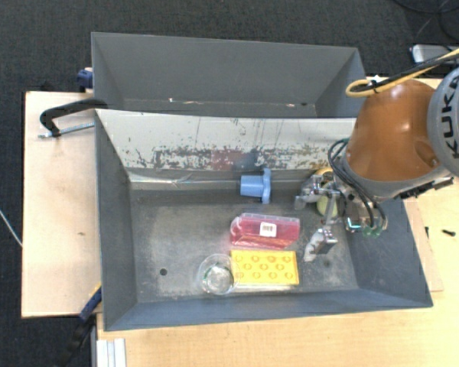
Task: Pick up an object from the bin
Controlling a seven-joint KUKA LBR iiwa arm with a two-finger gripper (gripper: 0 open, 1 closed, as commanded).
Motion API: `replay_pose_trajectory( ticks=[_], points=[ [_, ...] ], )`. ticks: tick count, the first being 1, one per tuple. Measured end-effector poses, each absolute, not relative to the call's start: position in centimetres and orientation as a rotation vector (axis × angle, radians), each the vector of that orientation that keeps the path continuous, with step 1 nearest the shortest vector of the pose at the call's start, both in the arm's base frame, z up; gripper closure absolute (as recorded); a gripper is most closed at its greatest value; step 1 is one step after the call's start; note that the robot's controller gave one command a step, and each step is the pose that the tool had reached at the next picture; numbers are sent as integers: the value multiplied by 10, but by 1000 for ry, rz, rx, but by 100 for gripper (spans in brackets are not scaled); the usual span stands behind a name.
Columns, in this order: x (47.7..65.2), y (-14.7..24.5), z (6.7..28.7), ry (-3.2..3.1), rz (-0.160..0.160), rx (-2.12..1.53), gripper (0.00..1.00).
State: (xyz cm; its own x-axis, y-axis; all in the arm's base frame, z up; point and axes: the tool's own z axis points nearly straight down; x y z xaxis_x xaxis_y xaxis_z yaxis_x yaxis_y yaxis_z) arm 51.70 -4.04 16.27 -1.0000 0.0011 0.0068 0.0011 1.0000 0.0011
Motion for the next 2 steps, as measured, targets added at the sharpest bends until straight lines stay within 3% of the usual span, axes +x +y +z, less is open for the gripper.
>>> replay_pose_trajectory(
  ticks=[1,2],
  points=[
    [519,-40,167,-3143,-1,-1,0],
    [539,-38,144,-3150,1,80,0]
  ],
)
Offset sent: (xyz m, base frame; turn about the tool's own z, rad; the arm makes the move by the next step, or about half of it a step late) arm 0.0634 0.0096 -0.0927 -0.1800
